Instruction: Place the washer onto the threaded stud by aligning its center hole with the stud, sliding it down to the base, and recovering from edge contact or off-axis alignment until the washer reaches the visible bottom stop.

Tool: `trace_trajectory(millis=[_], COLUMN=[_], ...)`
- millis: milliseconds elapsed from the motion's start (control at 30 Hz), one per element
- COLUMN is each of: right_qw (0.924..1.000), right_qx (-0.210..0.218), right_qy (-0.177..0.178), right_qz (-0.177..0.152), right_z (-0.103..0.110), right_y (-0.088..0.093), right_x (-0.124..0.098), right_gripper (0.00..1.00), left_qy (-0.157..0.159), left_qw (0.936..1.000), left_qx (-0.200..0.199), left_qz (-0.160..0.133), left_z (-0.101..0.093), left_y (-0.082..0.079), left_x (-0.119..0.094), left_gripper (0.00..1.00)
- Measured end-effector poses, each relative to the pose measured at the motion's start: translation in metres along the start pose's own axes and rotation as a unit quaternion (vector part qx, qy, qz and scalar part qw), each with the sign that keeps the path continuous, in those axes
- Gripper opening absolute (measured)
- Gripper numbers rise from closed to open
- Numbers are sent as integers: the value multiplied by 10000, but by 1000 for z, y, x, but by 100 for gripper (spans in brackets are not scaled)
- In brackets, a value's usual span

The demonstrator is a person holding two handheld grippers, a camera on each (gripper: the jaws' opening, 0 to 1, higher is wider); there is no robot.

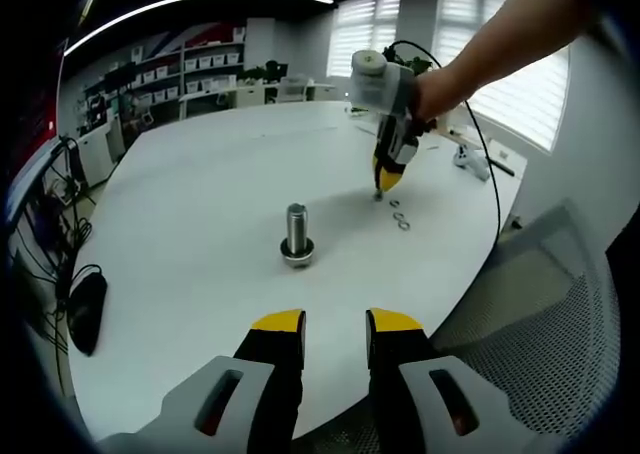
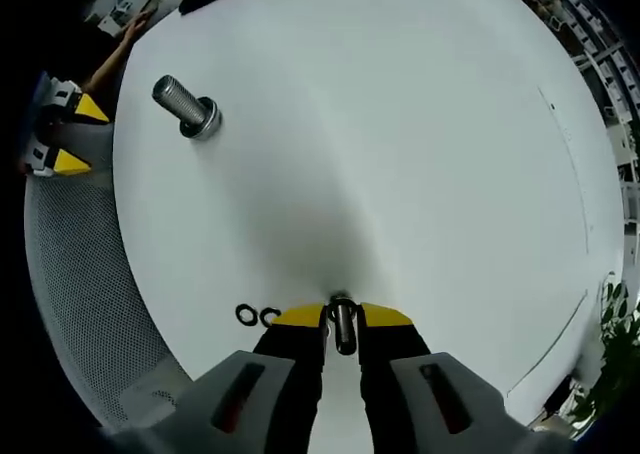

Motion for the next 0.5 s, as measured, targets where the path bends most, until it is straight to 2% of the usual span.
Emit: trace_trajectory(millis=[500], right_qw=[9998], right_qx=[211], right_qy=[-38], right_qz=[-1], right_z=[-2], right_y=[-2], right_x=[10], right_gripper=[15], left_qy=[6], left_qw=[10000], left_qx=[3], left_qz=[29], left_z=[0], left_y=[0], left_x=[0], left_gripper=[22])
Point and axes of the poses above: the point that each gripper's makers call its tool centre point, and the gripper's own axes: x roughly forward along the fingers, z roughly to its left, y roughly out of its underside, the point moved 7 cm from there along -x, roughly backward along the fingers, and after that the axes turned 8 degrees about y, right-handed, at the moved point
